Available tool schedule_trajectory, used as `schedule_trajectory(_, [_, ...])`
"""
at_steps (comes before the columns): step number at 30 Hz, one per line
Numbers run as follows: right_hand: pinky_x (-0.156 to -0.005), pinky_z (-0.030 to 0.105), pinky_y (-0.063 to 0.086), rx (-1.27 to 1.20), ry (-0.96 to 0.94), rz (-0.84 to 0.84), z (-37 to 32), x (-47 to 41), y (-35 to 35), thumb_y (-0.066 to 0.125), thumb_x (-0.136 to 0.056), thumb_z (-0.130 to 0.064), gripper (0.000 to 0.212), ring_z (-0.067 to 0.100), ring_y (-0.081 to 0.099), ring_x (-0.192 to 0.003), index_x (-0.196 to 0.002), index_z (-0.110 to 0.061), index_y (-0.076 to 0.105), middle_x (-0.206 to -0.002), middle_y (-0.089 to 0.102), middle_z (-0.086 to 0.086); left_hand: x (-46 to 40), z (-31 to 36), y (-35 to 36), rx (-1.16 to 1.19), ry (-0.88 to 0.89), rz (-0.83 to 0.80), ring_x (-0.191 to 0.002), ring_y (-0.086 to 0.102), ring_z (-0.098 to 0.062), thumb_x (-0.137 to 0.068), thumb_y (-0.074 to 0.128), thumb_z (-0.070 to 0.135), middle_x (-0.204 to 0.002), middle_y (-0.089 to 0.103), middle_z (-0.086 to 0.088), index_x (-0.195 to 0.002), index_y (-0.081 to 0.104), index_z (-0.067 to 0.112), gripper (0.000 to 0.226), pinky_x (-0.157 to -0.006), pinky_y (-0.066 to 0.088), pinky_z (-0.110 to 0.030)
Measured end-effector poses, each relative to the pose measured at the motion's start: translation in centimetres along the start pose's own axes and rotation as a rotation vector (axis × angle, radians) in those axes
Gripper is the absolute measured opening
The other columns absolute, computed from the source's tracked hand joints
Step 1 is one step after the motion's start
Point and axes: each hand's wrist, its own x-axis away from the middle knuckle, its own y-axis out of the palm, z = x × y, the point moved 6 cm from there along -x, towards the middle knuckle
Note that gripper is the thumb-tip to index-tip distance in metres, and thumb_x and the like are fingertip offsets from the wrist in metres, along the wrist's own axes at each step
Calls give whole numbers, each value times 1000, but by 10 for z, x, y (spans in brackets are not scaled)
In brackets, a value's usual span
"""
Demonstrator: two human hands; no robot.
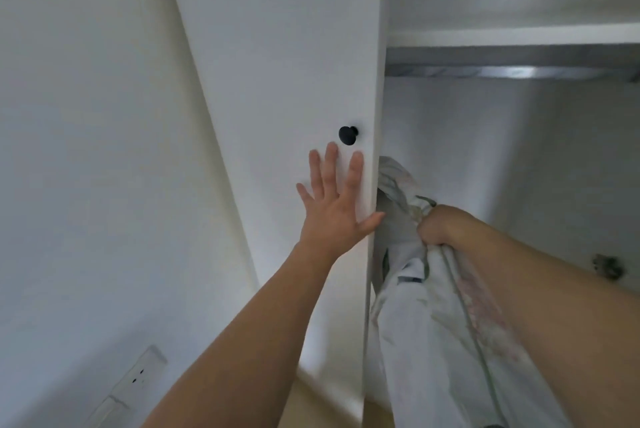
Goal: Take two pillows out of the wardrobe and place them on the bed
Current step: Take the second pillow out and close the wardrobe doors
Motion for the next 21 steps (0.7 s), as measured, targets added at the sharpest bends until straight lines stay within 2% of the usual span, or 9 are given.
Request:
schedule_trajectory(2, [-73, 25, 44, -21, 75, 11, 16, -6, -6, 55, -80, -15, 10, 22, 55, -83, -89, -11, 53, -76, 49, 3, -20, -3, 18, -20, -5, 10, -144, -20, -45, -73, 61, 73, -152, -41, -1, -146, -28, 37, 121, -95, 21, -82])
schedule_trajectory(4, [-73, 26, 44, -33, 115, 20, 25, -13, -10, 52, -81, -14, 12, 23, 55, -83, -91, -9, 55, -80, 53, 4, -36, -3, 34, -21, -23, 16, -143, -19, -47, -70, 62, 75, -151, -43, -1, -146, -29, 39, 124, -92, 17, -85])
schedule_trajectory(6, [-78, 27, 45, -35, 144, 14, 32, -20, -12, 49, -83, -13, 22, 25, 57, -90, -102, -7, 59, -100, 61, 9, -48, -2, 47, -19, -41, 21, -142, -23, -46, -69, 59, 78, -152, -42, -1, -146, -28, 39, 123, -91, 13, -87])
schedule_trajectory(8, [-86, 29, 46, -21, 187, 8, 38, -25, -13, 46, -87, -13, 33, 26, 56, -96, -115, -2, 58, -115, 59, 13, -58, -3, 57, -30, -71, 14, -141, -26, -45, -69, 54, 81, -152, -41, -2, -146, -28, 39, 120, -92, 11, -87])
schedule_trajectory(9, [-85, 29, 46, -18, 209, 5, 40, -27, -13, 45, -87, -13, 30, 25, 55, -92, -112, -1, 58, -113, 59, 14, -63, -3, 61, -31, -87, 8, -141, -25, -46, -70, 50, 82, -152, -41, -3, -146, -27, 38, 117, -92, 9, -87])
schedule_trajectory(12, [-71, 26, 45, -5, 281, 21, 49, -30, -14, 45, -86, -10, 13, 18, 52, -72, -78, -6, 53, -85, 54, 6, -74, -1, 72, -16, -115, -24, -140, -28, -46, -72, 45, 79, -152, -41, -4, -144, -30, 40, 111, -93, 3, -87])
schedule_trajectory(14, [-74, 27, 47, -16, 317, 34, 53, -31, -13, 45, -86, -11, 9, 20, 54, -75, -82, -7, 53, -83, 52, 5, -80, -2, 80, -9, -127, -84, -138, -34, -45, -75, 46, 75, -149, -45, -3, -141, -35, 42, 110, -94, 1, -86])
schedule_trajectory(18, [-79, 30, 50, -51, 373, 51, 58, -25, -3, 44, -87, -11, 11, 23, 56, -82, -92, -8, 53, -95, 57, 9, -80, -6, 86, 32, -91, 15, -141, -25, -45, -77, 47, 71, -153, -38, -7, -147, -27, 37, 107, -93, -7, -85])
schedule_trajectory(21, [-78, 31, 49, -77, 412, 63, 62, -15, 8, 44, -88, -15, 17, 24, 57, -86, -99, -10, 56, -104, 60, 10, -79, -6, 89, 60, -49, 63, -142, -4, -51, -82, 41, 71, -153, -39, -10, -150, -21, 33, 100, -91, -2, -87])
